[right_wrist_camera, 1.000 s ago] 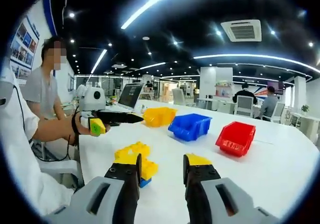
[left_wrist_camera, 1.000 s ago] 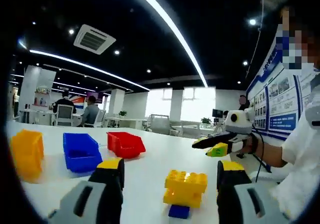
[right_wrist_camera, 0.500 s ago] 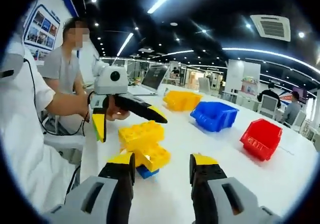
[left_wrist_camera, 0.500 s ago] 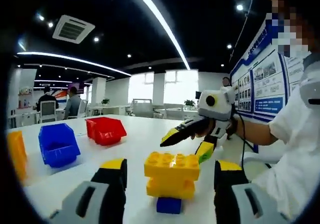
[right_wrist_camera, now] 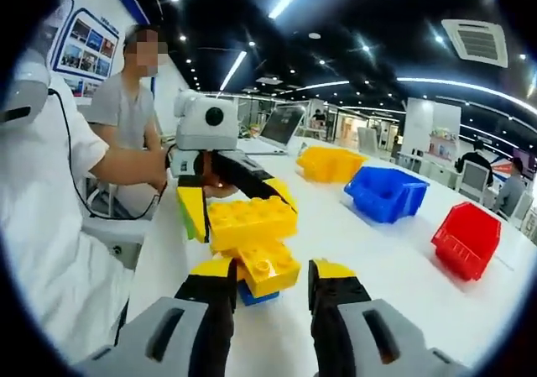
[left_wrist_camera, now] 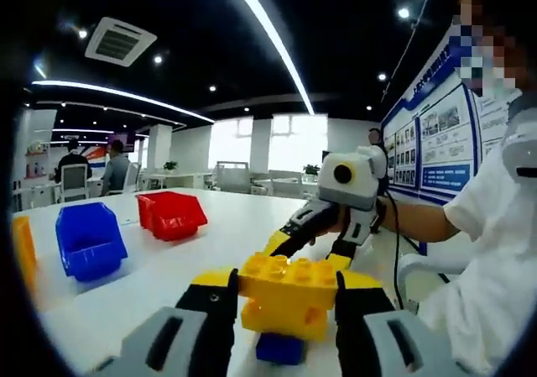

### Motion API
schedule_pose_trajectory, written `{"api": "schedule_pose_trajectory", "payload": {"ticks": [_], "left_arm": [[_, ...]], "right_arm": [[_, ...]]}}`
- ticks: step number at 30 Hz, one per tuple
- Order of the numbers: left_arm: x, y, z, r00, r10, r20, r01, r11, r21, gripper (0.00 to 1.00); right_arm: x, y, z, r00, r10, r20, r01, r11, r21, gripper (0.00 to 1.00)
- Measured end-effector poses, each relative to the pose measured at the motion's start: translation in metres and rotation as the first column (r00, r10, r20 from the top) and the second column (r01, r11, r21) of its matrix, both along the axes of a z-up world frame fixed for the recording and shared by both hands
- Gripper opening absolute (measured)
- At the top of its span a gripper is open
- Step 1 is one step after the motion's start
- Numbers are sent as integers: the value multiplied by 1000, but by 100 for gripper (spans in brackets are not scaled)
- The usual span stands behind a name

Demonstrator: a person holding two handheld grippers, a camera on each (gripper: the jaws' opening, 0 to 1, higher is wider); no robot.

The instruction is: Take apart the toy blocks one by one and place each separated block into its matching bin, sorting the blocks by their type until all the connected pieces are disassembled and separated into the correct bins

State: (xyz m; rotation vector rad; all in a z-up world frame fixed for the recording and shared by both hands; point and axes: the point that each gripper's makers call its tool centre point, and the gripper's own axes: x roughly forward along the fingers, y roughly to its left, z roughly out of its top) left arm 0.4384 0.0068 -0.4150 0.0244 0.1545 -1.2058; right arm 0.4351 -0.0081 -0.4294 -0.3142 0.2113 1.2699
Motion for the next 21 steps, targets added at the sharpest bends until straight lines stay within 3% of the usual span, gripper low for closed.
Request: {"api": "schedule_pose_trajectory", "payload": {"ticks": [4, 9, 12, 13, 14, 21], "left_arm": [[-3, 1, 1, 1000, -14, 3, 14, 1000, -5, 46], [-2, 2, 7, 998, -15, -53, 12, 998, -67, 46], [0, 1, 7, 997, -11, -78, 5, 997, -73, 45], [0, 0, 11, 993, -11, -116, -2, 993, -114, 45], [8, 5, 12, 993, 28, -111, -40, 993, -110, 45], [4, 2, 14, 991, 10, -135, -28, 990, -135, 46]], "right_arm": [[-2, 1, 0, 1000, 2, 5, -2, 1000, -4, 30], [-8, 1, -2, 1000, 11, -17, -11, 1000, -1, 27], [-7, 1, -3, 999, 8, 32, -7, 1000, -23, 26], [-10, 2, -1, 998, 29, 62, -27, 999, -32, 24], [-9, 2, -1, 998, 15, 55, -14, 1000, -15, 23], [1, 2, -1, 997, -2, 81, 4, 999, -33, 23]]}}
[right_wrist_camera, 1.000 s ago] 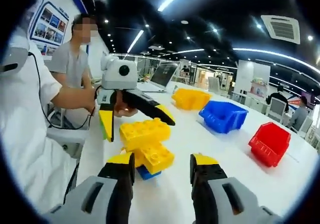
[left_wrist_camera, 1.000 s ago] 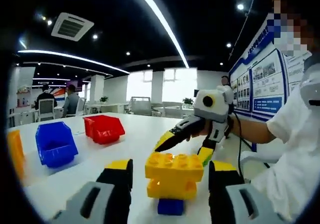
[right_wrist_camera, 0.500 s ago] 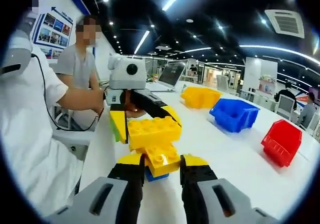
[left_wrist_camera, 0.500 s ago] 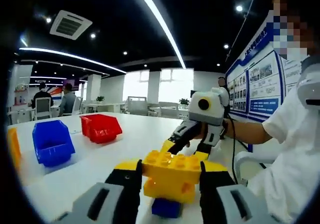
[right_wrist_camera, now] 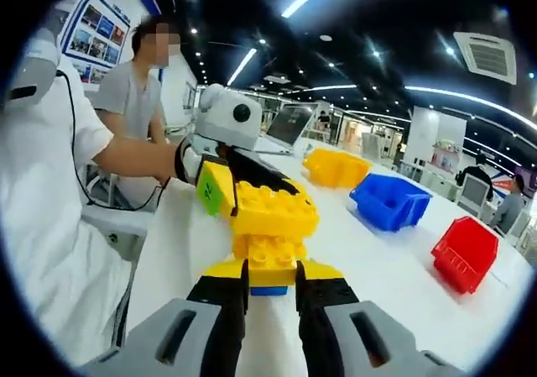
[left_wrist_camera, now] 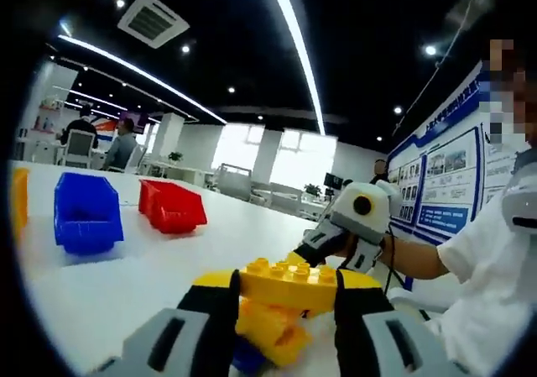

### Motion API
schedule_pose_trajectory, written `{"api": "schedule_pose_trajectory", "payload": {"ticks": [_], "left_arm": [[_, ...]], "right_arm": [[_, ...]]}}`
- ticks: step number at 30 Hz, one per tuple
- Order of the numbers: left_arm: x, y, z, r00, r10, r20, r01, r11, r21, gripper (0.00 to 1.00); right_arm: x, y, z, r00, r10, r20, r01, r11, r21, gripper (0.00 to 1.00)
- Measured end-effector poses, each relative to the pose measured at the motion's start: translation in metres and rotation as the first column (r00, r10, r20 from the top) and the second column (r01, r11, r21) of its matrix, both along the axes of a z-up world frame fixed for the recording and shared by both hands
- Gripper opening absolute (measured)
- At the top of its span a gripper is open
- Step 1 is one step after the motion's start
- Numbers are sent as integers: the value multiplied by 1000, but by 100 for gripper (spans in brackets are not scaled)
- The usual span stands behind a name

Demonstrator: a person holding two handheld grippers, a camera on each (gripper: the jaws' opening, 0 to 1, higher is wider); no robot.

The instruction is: Take apart the toy blocks one by one and place each separated block into its matching bin, sorting the blocks by their type until all the connected pieces are disassembled and separated into the correct bins

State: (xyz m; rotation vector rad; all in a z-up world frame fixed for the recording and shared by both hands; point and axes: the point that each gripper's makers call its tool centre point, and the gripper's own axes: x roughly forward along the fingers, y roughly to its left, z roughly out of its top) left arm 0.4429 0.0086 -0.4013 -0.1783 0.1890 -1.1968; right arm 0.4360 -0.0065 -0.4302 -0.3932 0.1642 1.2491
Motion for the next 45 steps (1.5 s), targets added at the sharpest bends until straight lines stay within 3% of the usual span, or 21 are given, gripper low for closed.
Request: {"api": "schedule_pose_trajectory", "payload": {"ticks": [7, 10, 15, 18, 25, 27, 28, 30, 33, 34, 35, 36, 38, 42, 43, 44, 45], "left_arm": [[13, 14, 14, 997, 65, 32, -64, 997, -34, 46], [24, 28, 21, 992, 116, 53, -114, 993, -39, 46], [51, 68, 35, 969, 237, 73, -234, 971, -48, 46], [67, 94, 42, 950, 300, 82, -297, 954, -44, 46], [111, 162, 63, 870, 483, 97, -480, 876, -55, 46], [120, 175, 67, 859, 504, 87, -501, 864, -56, 46], [130, 188, 67, 837, 540, 86, -539, 841, -45, 46], [142, 204, 70, 815, 575, 70, -573, 818, -52, 46], [166, 235, 70, 767, 641, 44, -638, 768, -58, 46], [176, 248, 67, 743, 669, 31, -667, 743, -48, 46], [178, 251, 66, 737, 676, 28, -674, 737, -46, 46], [191, 266, 63, 704, 710, 3, -709, 704, -49, 46], [205, 283, 60, 659, 752, -34, -752, 657, -57, 46], [227, 303, 54, 582, 812, -51, -813, 580, -38, 46], [230, 305, 52, 574, 817, -54, -819, 573, -28, 46], [237, 310, 49, 547, 836, -47, -837, 547, -13, 46], [241, 312, 46, 536, 843, -42, -844, 536, -1, 46]], "right_arm": [[-3, 3, -1, 1000, 2, -5, -2, 1000, 1, 24], [-2, 3, -1, 1000, -1, -5, 1, 1000, 2, 24], [-2, 3, -1, 1000, -3, -6, 3, 1000, 3, 24], [-3, 4, -1, 1000, -5, -7, 5, 1000, 1, 24], [-4, 4, -1, 1000, -14, -19, 15, 1000, 11, 24], [-5, 5, -1, 1000, -15, -21, 16, 1000, 14, 24], [-6, 5, -1, 1000, -15, -21, 15, 1000, 14, 24], [-7, 5, -1, 1000, -15, -21, 15, 1000, 12, 24], [-8, 6, -1, 1000, -14, -17, 14, 1000, 9, 24], [-9, 6, -1, 1000, -13, -18, 13, 1000, 10, 24], [-9, 6, -1, 1000, -12, -18, 12, 1000, 10, 24], [-10, 6, -1, 1000, -11, -18, 12, 1000, 10, 24], [-11, 6, -1, 1000, -11, -18, 11, 1000, 11, 24], [-14, 6, -1, 1000, -10, -15, 10, 1000, 11, 24], [-14, 6, -1, 1000, -10, -16, 10, 1000, 11, 24], [-15, 6, -1, 1000, -10, -17, 10, 1000, 11, 24], [-15, 7, -1, 1000, -9, -17, 10, 1000, 11, 24]]}}
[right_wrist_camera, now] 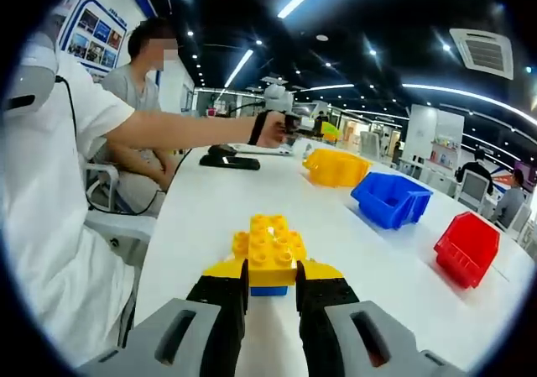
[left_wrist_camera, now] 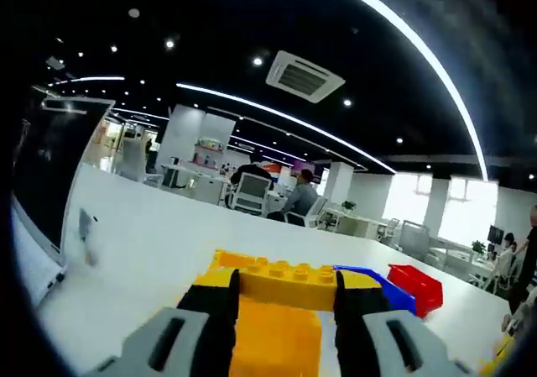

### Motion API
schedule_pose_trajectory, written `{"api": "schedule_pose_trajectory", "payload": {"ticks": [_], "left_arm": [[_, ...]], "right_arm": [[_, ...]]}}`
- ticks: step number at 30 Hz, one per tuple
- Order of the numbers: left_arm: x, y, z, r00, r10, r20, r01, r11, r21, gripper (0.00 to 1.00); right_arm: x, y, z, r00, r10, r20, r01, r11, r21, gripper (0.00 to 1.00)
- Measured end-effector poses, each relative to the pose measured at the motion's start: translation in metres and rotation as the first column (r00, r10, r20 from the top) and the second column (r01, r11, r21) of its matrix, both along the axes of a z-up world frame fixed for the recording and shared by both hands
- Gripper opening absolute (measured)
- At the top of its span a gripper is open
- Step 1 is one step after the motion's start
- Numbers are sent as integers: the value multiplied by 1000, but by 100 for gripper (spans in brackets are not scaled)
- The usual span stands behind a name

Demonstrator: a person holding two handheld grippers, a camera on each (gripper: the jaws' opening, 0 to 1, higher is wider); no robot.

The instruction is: Take apart the toy blocks one by one and place each separated block into its matching bin, sorting the blocks by their type until all the connected pieces are disassembled and separated into the correct bins

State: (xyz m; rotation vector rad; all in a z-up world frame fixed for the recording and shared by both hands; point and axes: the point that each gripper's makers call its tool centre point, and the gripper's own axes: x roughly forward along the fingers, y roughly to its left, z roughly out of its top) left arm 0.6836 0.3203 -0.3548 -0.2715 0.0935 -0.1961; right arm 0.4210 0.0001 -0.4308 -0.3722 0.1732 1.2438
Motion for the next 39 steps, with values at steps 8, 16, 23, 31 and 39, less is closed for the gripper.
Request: {"api": "schedule_pose_trajectory", "payload": {"ticks": [8, 16, 23, 31, 39], "left_arm": [[16, 1, -24, 995, 73, -70, -74, 997, -17, 47], [13, 8, -18, 993, 107, -47, -107, 994, -17, 66], [-13, 3, 13, 998, 46, 53, -47, 999, 5, 67], [-93, -64, 36, 955, -252, 158, 243, 967, 74, 71], [-185, -152, 11, 838, -528, 139, 503, 845, 180, 73]], "right_arm": [[-2, 1, 0, 1000, 4, 0, -4, 1000, 2, 24], [-3, 0, 0, 1000, 8, -3, -8, 1000, 4, 24], [-2, 0, 1, 1000, 9, -5, -9, 1000, 6, 24], [-1, -4, -1, 1000, 1, -17, 0, 1000, 19, 24], [-1, -6, -1, 1000, -2, -21, 2, 1000, 20, 24]]}}
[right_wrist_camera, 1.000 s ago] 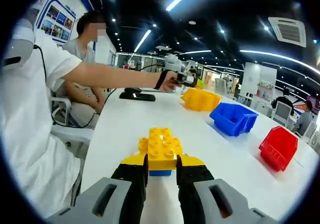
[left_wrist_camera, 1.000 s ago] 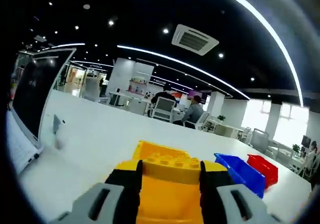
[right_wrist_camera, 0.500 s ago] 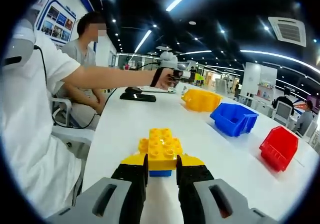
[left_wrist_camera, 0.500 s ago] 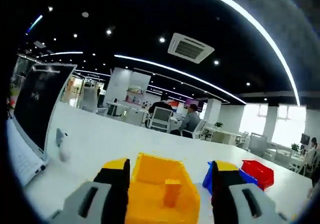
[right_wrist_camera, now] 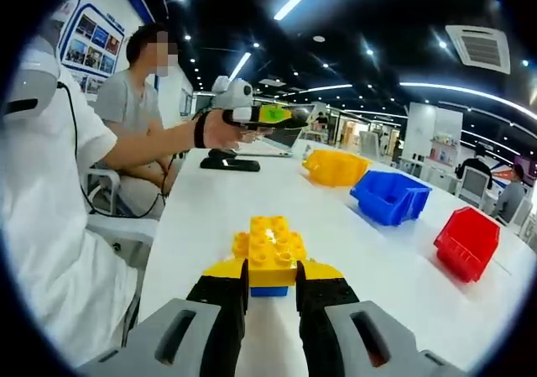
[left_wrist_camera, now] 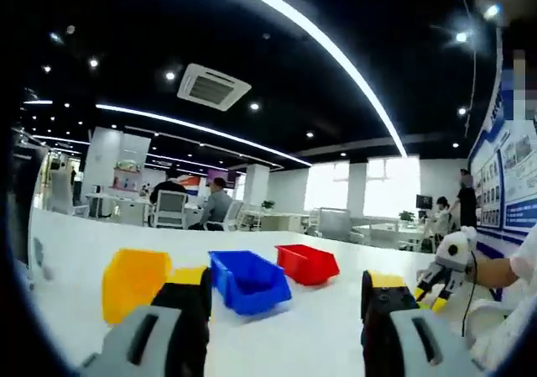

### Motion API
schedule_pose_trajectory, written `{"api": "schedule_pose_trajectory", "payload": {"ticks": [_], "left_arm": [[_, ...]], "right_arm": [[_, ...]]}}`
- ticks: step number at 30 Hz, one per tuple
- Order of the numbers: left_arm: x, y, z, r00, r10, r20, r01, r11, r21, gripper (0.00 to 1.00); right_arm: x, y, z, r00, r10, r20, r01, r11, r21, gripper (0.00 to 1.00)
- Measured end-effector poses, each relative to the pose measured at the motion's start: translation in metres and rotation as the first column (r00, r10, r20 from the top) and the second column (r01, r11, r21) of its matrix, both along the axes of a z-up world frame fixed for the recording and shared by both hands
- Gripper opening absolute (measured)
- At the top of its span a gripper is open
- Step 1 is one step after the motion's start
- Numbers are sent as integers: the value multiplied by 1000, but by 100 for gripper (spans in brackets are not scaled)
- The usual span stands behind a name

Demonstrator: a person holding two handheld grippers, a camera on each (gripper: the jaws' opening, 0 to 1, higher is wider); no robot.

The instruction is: Take apart the toy blocks one by one and place each separated block into its matching bin, sorting the blocks by their type until all the connected pieces are disassembled and separated into the correct bins

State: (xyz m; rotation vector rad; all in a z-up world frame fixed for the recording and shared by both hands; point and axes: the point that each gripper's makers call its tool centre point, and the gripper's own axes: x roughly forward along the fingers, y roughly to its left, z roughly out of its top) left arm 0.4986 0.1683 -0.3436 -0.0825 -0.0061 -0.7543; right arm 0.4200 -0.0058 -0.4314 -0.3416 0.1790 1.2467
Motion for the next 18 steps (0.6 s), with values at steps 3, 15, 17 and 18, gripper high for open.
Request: {"api": "schedule_pose_trajectory", "payload": {"ticks": [3, 15, 17, 18], "left_arm": [[-25, -30, -20, 999, -45, -16, 46, 998, 32, 72], [-65, -101, -88, 987, -81, -138, 96, 990, 105, 65], [-70, -110, -91, 985, -98, -145, 116, 986, 121, 64], [-71, -114, -93, 986, -102, -134, 121, 982, 143, 62]], "right_arm": [[0, 0, 0, 1000, -2, -1, 2, 1000, 2, 24], [3, -4, 0, 999, -42, -18, 42, 999, 9, 24], [4, -4, -1, 998, -51, -27, 52, 999, 15, 24], [4, -4, -1, 998, -56, -32, 56, 998, 18, 24]]}}
